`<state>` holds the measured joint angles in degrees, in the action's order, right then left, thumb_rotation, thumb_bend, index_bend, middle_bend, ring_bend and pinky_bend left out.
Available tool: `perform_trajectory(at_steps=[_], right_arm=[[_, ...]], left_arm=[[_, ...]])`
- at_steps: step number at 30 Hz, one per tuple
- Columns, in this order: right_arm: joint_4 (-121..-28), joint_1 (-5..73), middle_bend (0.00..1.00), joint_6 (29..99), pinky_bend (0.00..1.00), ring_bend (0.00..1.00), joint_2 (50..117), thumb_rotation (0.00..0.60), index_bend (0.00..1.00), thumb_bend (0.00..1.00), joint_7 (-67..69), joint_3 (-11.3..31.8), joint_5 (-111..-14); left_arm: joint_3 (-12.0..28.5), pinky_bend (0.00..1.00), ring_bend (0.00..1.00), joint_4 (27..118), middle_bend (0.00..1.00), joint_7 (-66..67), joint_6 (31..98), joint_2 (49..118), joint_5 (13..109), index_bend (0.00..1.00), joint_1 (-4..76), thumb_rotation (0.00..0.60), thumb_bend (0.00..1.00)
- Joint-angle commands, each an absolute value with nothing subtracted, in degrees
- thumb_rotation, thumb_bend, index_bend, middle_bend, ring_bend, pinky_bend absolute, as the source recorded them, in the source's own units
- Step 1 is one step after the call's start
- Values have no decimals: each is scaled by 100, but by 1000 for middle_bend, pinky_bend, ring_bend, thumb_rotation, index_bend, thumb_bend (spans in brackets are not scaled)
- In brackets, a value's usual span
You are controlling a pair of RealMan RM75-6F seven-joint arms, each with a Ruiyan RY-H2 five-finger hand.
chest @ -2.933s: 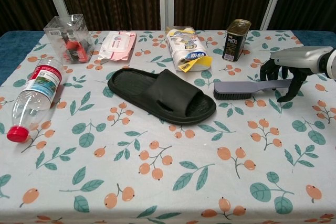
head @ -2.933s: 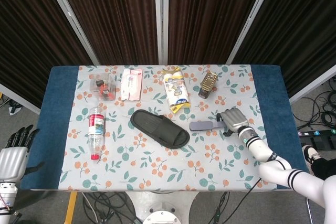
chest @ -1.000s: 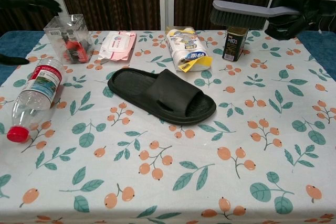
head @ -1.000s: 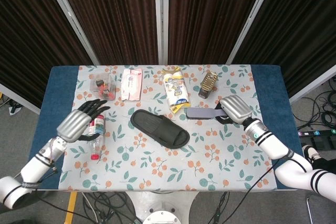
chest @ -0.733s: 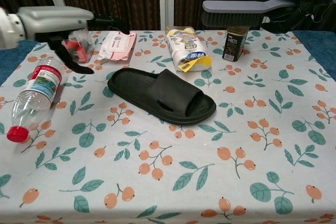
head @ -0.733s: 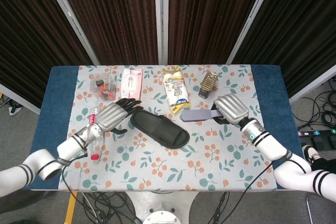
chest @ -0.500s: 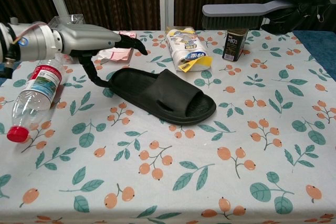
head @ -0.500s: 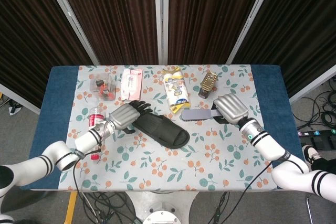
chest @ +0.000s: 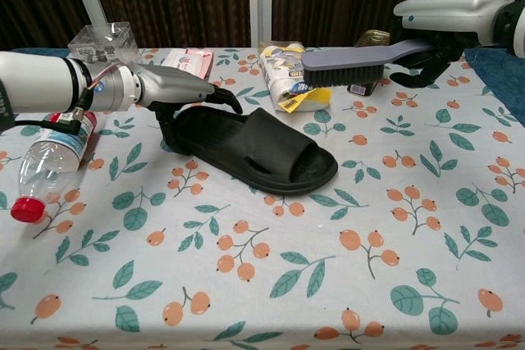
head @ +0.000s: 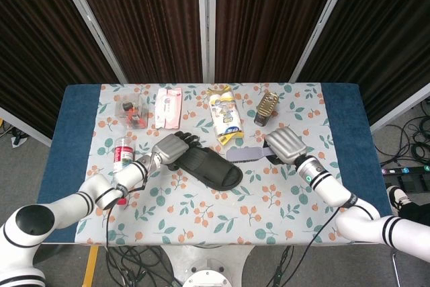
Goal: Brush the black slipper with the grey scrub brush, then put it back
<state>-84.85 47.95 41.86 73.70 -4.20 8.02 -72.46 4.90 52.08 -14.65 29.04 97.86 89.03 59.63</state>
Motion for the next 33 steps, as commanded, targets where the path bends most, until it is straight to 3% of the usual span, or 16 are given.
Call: perform_trajectory(at_steps=[1, 3, 7, 23, 27, 33], right_arm=[[-8371, 4837, 1000, 4159, 1000, 1000, 7514, 600, 1000, 382, -504, 756, -7257], [-8272, 4876, 1000, 4142, 1000, 1000, 7654, 600, 1000, 380, -596, 715, -7290], [-7998, 4955, 1000, 4198, 1000, 1000, 8018, 600, 1000, 380, -770, 687, -7377], [-6055, 5381, 1000, 4458, 1000, 1000, 9780, 600, 1000, 378, -1053, 761, -7756], [-5852, 5353, 1000, 4301, 1000, 1000, 9955, 600, 1000, 379, -1055, 657, -7708], [-6324, 5128, 1000, 4118, 1000, 1000, 9671, 600, 1000, 394, -925, 525, -7519]], left_arm=[[467, 187, 168, 5062, 311, -1495, 2980, 9908, 8838, 271, 5992, 600, 277], [433, 236, 232, 5002, 384, -1518, 3034, 9967, 8811, 336, 5975, 600, 276], [408, 267, 263, 4944, 426, -1561, 3164, 10022, 8767, 367, 5953, 600, 276], [236, 266, 263, 4991, 440, -1703, 3459, 10031, 8728, 367, 5906, 600, 276], [212, 266, 263, 4954, 440, -1778, 3563, 10034, 8747, 367, 5893, 600, 276], [99, 266, 263, 4907, 440, -1753, 3785, 10054, 8846, 366, 5828, 600, 276]])
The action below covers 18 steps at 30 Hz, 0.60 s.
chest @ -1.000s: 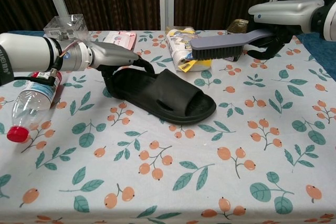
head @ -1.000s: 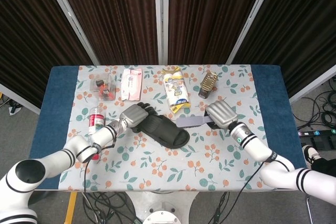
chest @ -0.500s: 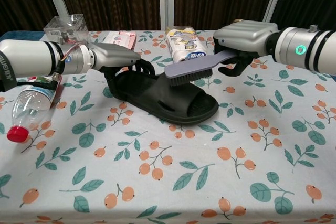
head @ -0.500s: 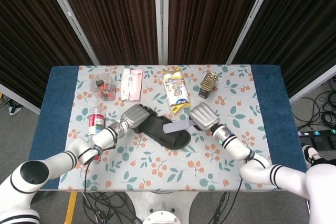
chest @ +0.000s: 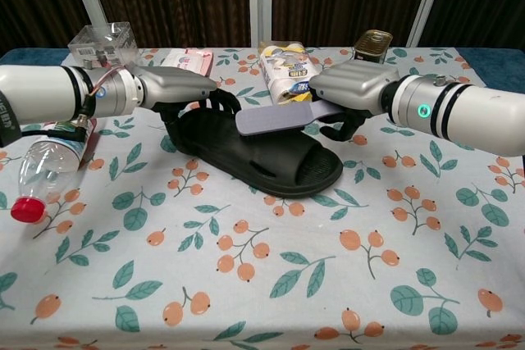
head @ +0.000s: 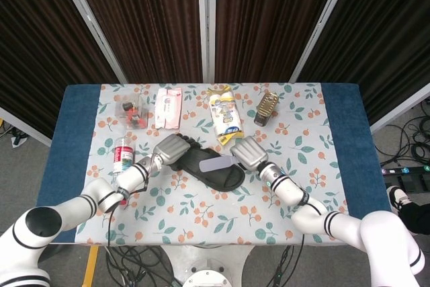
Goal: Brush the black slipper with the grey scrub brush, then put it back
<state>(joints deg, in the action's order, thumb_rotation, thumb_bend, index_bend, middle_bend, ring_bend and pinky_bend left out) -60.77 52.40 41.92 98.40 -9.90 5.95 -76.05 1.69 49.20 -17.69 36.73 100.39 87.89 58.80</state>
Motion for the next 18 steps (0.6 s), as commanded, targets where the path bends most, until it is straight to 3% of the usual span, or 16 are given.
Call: perform_trajectory(at_steps=[1, 9, 18], right_arm=[[-6448, 5090, 1000, 4095, 1000, 1000, 9588, 600, 1000, 395, -892, 508, -7489], [-7405, 4958, 1000, 4107, 1000, 1000, 8852, 600, 1000, 426, -833, 568, -7336], [-6770, 5211, 1000, 4110, 1000, 1000, 9390, 600, 1000, 428, -1113, 846, -7102]], left_arm=[[79, 266, 263, 4915, 439, -1755, 3822, 10061, 8853, 366, 5803, 600, 275], [52, 266, 263, 4927, 439, -1632, 3936, 10058, 8875, 365, 5805, 600, 276], [104, 266, 263, 5036, 439, -1451, 3896, 10009, 8779, 365, 5851, 600, 276]])
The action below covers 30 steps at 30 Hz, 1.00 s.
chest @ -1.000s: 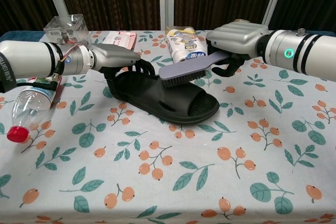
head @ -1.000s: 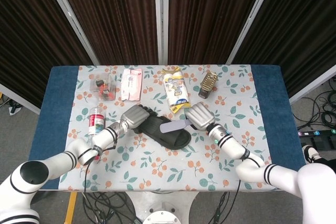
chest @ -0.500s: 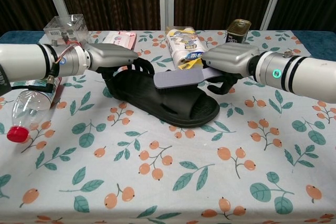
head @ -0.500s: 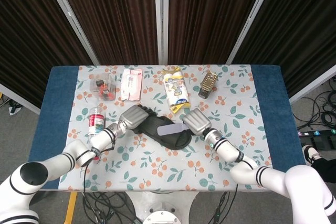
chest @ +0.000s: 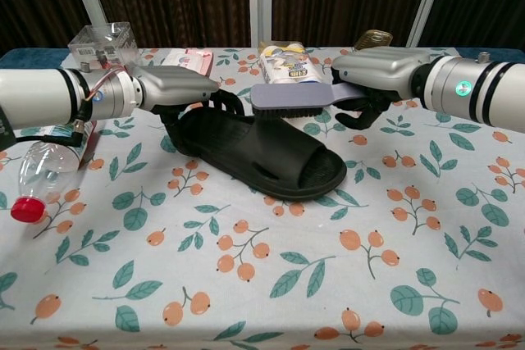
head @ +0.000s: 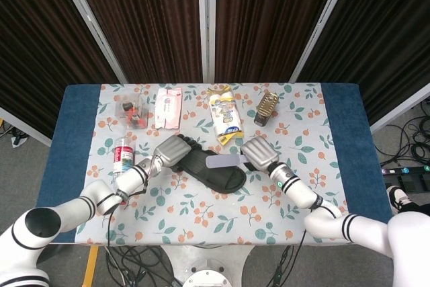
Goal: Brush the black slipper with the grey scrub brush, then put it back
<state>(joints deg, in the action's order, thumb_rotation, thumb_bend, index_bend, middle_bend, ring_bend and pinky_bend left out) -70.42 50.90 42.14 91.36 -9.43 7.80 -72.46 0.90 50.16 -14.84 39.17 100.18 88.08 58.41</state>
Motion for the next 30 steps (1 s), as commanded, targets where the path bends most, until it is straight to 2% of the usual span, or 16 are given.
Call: perform_trajectory(at_steps=[1, 5, 10, 15, 18, 24, 30], right_arm=[[-6701, 5239, 1000, 4048, 1000, 1000, 9451, 600, 1000, 427, -1178, 839, -7048], [-6657, 5279, 1000, 3787, 1000, 1000, 9492, 600, 1000, 427, -1413, 720, -6860], [-7056, 5209, 1000, 3545, 1000, 1000, 9122, 600, 1000, 429, -1556, 497, -6737], [-7594, 5111, 1000, 3541, 1000, 1000, 8600, 600, 1000, 441, -1622, 309, -6809], [-7745, 5085, 1000, 3702, 1000, 1000, 8434, 600, 1000, 444, -1567, 371, -6884], [-7269, 5178, 1000, 4085, 1000, 1000, 8812, 600, 1000, 438, -1242, 692, -7146], [-6628, 5410, 1000, 3701, 1000, 1000, 9335, 600, 1000, 397, -1294, 688, -7017]], left_arm=[[111, 265, 263, 5042, 439, -1438, 3886, 10005, 8767, 366, 5856, 600, 276], [105, 266, 263, 5057, 439, -1394, 3848, 9989, 8741, 365, 5868, 600, 276], [88, 266, 263, 5046, 438, -1369, 3805, 9996, 8710, 365, 5866, 600, 275], [96, 266, 263, 5049, 437, -1362, 3772, 9989, 8684, 365, 5884, 600, 275], [94, 265, 263, 5071, 437, -1336, 3766, 9982, 8673, 365, 5886, 600, 276], [104, 266, 263, 5133, 437, -1265, 3746, 9964, 8631, 365, 5884, 600, 276], [107, 265, 263, 5140, 436, -1220, 3723, 9980, 8586, 365, 5867, 600, 275]])
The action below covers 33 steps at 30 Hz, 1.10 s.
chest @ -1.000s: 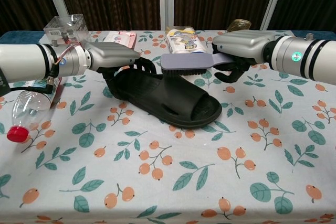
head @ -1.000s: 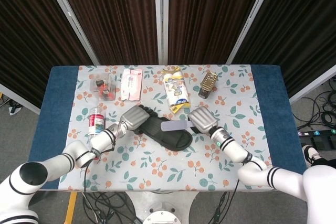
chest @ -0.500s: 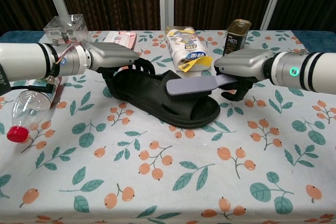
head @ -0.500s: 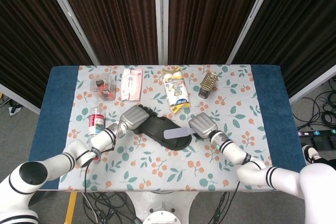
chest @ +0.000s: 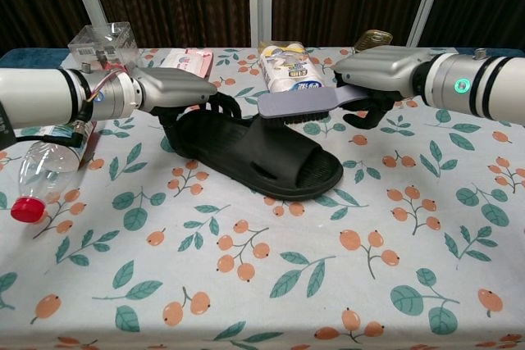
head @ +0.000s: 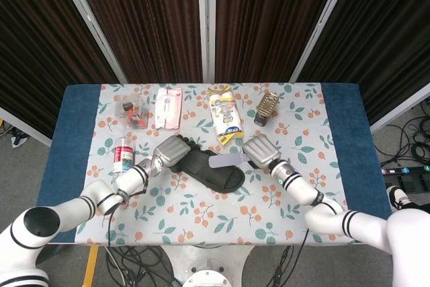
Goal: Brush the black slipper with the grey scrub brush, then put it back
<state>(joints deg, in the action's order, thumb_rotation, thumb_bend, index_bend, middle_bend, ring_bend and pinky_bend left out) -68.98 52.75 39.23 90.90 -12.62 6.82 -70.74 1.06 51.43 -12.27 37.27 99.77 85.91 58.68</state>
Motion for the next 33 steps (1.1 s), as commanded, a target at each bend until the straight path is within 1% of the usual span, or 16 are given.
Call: perform_trajectory(at_steps=[1, 5, 9, 14, 18, 19, 22, 26, 33], right_arm=[[-6600, 5424, 1000, 3647, 1000, 1000, 9362, 600, 1000, 398, -1317, 660, -7007], [-6779, 5359, 1000, 3469, 1000, 1000, 9252, 600, 1000, 401, -1216, 527, -6971], [-7165, 5196, 1000, 3407, 1000, 1000, 8896, 600, 1000, 429, -1083, 272, -7127], [-7632, 5007, 1000, 3540, 1000, 1000, 8461, 600, 1000, 436, -886, 65, -7412], [-7974, 4789, 1000, 4040, 1000, 1000, 8049, 600, 1000, 436, -562, 161, -7608], [-8004, 4744, 1000, 4142, 1000, 1000, 7966, 600, 1000, 436, -499, 200, -7612], [-7960, 4631, 1000, 4336, 1000, 1000, 7762, 600, 1000, 431, -468, 294, -7507], [-7685, 4568, 1000, 4270, 1000, 1000, 7764, 600, 1000, 387, -699, 295, -7213], [-6912, 4566, 993, 3967, 1000, 986, 8320, 600, 1000, 363, -1104, 294, -6623]], left_arm=[[107, 266, 263, 5139, 436, -1213, 3719, 9978, 8583, 365, 5868, 600, 276], [88, 265, 263, 5151, 435, -1178, 3757, 9978, 8573, 365, 5821, 600, 276], [103, 265, 263, 5148, 435, -1160, 3748, 9967, 8561, 364, 5831, 600, 276], [124, 266, 261, 5167, 423, -1114, 3771, 9943, 8555, 354, 5838, 600, 275], [152, 264, 199, 5282, 336, -1044, 3776, 9863, 8525, 264, 5841, 600, 274], [162, 260, 172, 5322, 293, -1019, 3787, 9840, 8511, 228, 5833, 600, 274], [200, 236, 117, 5501, 205, -921, 3867, 9731, 8475, 166, 5797, 600, 273], [231, 218, 94, 5787, 166, -747, 4021, 9532, 8455, 149, 5732, 600, 273], [370, 208, 88, 6454, 160, -623, 4455, 8910, 8214, 149, 5400, 600, 274]])
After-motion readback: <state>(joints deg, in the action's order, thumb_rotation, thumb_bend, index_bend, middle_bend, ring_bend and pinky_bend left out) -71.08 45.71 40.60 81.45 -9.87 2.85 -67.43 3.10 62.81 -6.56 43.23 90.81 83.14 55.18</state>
